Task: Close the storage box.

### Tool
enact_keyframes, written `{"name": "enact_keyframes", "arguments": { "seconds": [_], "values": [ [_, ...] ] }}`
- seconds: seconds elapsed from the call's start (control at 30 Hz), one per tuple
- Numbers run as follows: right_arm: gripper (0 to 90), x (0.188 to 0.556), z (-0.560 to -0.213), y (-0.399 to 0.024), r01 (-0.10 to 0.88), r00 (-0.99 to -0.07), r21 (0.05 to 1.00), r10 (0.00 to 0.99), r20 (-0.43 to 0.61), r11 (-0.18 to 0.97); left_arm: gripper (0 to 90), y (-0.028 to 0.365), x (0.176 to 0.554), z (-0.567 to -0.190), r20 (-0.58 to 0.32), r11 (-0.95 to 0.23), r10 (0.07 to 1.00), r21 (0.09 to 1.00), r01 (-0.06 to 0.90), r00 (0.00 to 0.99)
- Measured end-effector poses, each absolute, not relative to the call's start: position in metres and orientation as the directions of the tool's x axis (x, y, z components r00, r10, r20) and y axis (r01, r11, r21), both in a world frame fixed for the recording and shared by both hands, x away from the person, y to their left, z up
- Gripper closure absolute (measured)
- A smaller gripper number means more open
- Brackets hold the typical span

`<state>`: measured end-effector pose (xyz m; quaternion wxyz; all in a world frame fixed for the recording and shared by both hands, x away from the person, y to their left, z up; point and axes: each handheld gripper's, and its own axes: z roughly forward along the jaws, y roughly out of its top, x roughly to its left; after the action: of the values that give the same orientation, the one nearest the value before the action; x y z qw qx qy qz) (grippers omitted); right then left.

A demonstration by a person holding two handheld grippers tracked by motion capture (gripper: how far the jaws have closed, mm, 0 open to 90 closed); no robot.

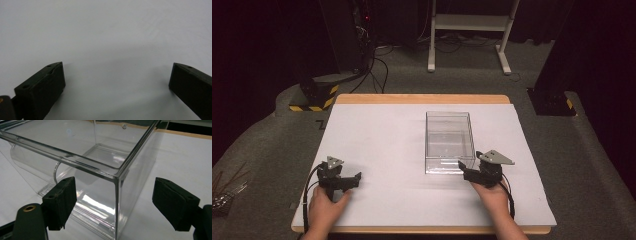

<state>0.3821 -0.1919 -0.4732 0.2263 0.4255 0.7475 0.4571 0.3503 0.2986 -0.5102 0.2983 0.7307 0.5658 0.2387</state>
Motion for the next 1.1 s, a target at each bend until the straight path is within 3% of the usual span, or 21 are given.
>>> {"name": "enact_keyframes", "arguments": {
  "seconds": [0.53,1.1],
  "values": [
    [19.4,0.392,-0.475,-0.191,0.444,-0.516,0.874,0.854,0.068,0.198,0.7,0.299,0.350,-0.510,0.012,-0.181,0.969,0.707,0.684,0.245],
    [22.0,0.379,-0.468,-0.196,0.451,-0.529,0.870,0.845,0.081,0.199,0.7,0.299,0.350,-0.510,0.011,-0.182,0.969,0.706,0.684,0.246]
  ]
}}
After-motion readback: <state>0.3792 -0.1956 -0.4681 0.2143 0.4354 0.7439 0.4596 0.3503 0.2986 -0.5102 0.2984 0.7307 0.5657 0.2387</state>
